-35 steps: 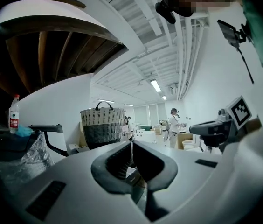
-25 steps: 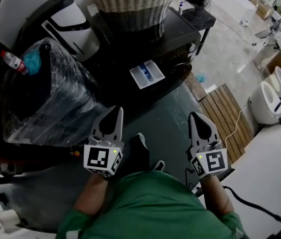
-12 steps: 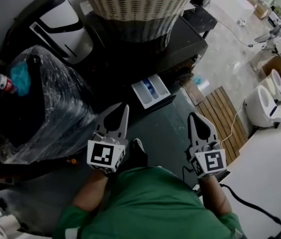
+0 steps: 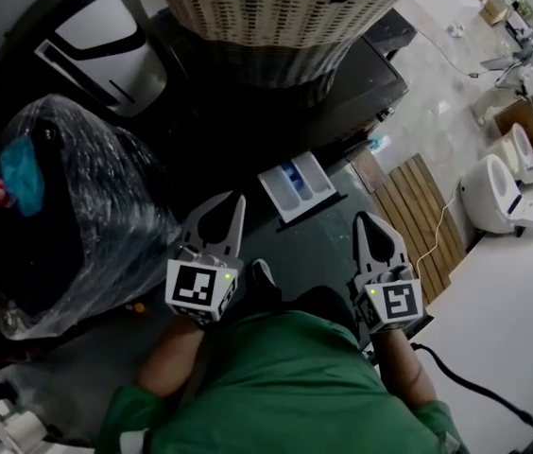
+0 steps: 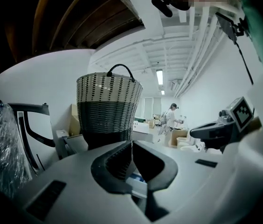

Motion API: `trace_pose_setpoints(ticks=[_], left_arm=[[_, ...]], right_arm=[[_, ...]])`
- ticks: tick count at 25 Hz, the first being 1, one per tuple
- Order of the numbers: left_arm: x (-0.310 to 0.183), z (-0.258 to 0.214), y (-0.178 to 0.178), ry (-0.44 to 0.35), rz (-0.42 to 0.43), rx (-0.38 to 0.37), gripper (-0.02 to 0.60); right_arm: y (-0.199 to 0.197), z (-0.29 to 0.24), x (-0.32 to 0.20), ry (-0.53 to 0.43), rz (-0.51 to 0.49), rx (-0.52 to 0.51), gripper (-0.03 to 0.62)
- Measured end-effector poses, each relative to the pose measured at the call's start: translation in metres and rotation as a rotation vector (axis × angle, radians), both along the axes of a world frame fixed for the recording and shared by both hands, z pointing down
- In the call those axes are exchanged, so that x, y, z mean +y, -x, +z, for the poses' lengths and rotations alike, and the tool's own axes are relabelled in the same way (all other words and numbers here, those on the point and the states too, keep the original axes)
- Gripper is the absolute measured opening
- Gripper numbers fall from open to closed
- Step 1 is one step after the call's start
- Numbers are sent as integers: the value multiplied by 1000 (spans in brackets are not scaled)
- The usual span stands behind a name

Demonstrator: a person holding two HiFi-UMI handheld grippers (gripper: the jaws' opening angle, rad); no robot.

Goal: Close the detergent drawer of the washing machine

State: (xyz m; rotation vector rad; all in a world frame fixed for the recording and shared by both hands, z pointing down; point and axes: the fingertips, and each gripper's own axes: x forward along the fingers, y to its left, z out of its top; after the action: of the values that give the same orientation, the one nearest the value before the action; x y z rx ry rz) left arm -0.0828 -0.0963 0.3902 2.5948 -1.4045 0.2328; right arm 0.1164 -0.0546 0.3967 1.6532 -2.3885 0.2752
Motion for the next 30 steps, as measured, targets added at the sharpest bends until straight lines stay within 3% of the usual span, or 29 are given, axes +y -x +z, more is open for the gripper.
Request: trace_pose_setpoints(ticks=[6,13,20,30], left_arm=[[-9,29,-6,64,-22,-18,28],[-5,53,-23,132,-88,-56,28],[0,78,-41,197,-102,-81,28],[8,99,-43,256,-128,-73,28]], right_arm=[[1,41,-14,63,-45,15,15],[7,126,-16,252,-154,-9,15],[14,191,-2,373,-255,27,15],[14,254,-1,497,-254,39,15]])
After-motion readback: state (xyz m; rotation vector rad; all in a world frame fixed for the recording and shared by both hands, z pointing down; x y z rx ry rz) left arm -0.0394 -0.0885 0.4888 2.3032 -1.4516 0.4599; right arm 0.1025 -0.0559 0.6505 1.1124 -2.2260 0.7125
